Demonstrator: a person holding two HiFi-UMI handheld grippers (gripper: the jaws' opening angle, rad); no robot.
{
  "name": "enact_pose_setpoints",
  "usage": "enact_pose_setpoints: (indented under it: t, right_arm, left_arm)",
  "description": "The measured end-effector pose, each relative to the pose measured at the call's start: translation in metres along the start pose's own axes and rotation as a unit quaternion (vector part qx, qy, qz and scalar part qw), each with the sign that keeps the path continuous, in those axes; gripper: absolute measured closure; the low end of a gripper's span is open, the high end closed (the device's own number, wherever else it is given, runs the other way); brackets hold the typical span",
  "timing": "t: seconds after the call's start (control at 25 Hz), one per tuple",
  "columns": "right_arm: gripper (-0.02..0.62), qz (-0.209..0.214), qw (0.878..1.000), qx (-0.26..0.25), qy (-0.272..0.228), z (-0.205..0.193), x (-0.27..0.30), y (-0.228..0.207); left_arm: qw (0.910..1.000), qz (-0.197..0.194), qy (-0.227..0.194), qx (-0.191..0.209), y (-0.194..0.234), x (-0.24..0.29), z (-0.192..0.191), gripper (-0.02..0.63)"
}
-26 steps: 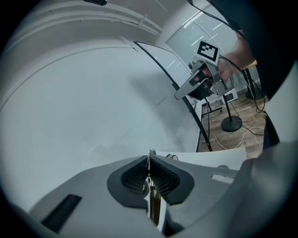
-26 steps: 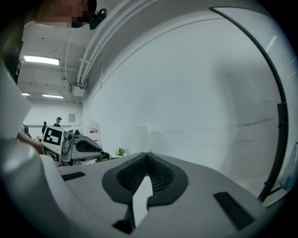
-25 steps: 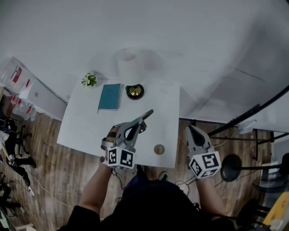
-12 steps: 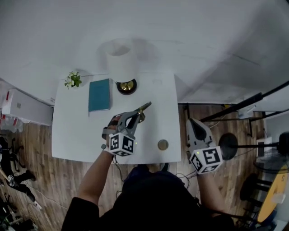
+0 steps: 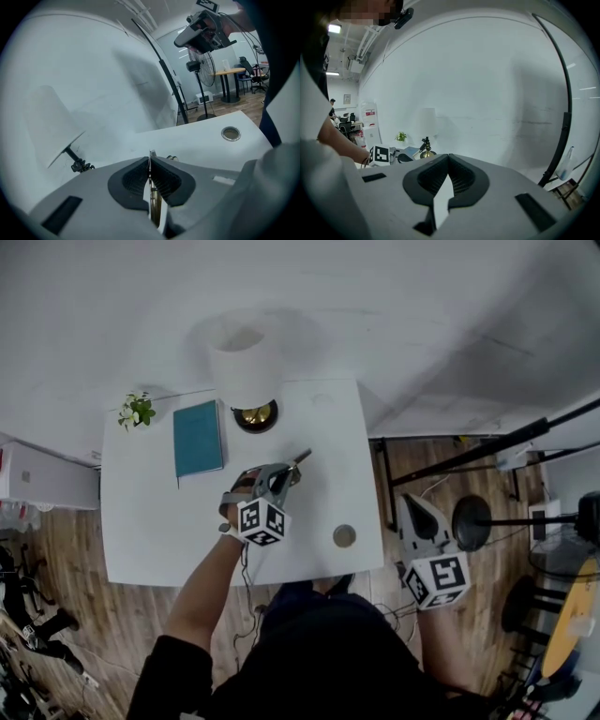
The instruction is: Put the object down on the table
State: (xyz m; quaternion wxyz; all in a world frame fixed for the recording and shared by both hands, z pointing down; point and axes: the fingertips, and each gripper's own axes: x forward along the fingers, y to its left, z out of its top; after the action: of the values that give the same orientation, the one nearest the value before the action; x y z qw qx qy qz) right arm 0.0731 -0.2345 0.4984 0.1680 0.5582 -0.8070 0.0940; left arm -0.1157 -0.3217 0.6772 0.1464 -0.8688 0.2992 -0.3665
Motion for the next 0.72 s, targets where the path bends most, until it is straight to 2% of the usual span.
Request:
enact_pose_setpoints:
  t: [0.4, 0.72]
  right_arm:
    - [0.591, -0.019, 1.0, 0.0, 0.015, -0.007, -0.005, -0.003]
    - [0.589, 0.003, 1.0, -0.004, 0.006, 0.001, 0.003, 0.008]
  left_arm:
    - [0.9997, -0.01, 0.01, 0.018, -0.007, 0.032, -0.02, 0.594]
    - [0.9981, -0.024, 0.031, 0.048, -0.025, 0.044, -0.034, 0.594]
